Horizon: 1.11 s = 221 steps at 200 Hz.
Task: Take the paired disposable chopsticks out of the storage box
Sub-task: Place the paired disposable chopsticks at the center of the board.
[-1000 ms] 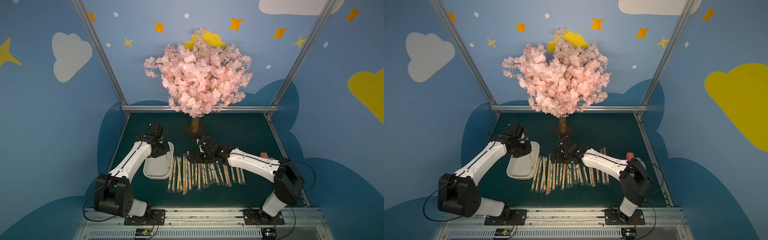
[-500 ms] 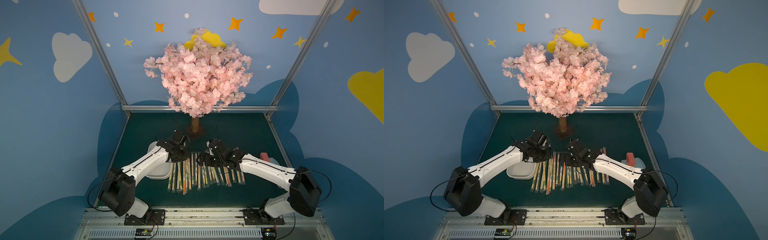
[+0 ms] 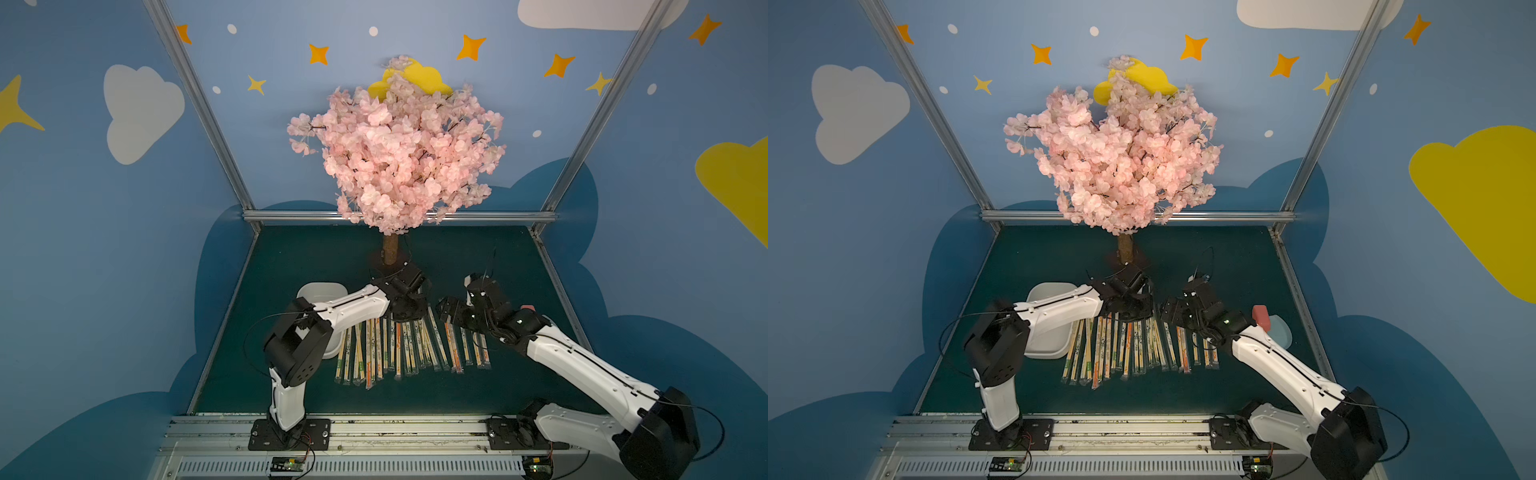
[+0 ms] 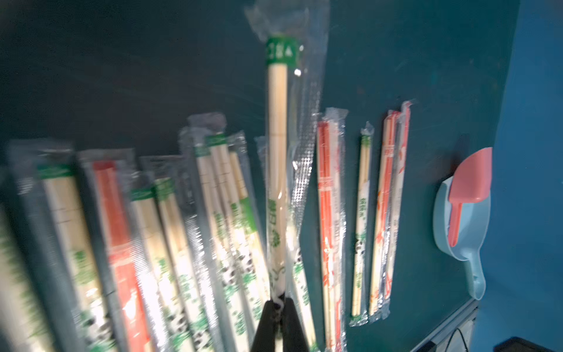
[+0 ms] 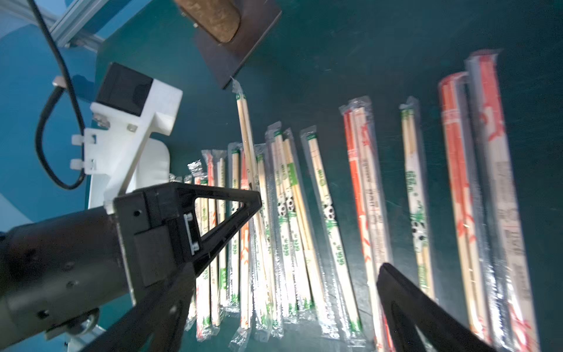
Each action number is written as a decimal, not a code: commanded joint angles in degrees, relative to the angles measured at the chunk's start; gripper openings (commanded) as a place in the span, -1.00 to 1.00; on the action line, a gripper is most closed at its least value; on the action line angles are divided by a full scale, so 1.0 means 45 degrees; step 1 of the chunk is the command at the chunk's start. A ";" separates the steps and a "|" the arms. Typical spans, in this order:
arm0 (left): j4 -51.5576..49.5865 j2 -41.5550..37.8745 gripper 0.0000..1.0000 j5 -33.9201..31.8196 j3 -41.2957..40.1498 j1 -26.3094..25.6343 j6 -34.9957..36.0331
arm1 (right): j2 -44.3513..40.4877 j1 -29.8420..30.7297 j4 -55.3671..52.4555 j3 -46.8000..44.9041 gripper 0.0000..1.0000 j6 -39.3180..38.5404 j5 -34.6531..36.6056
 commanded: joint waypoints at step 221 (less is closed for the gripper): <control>-0.0086 -0.1514 0.38 -0.1141 0.0703 -0.0562 0.1035 | -0.1173 -0.2095 -0.1215 0.1096 0.97 -0.1356 0.0055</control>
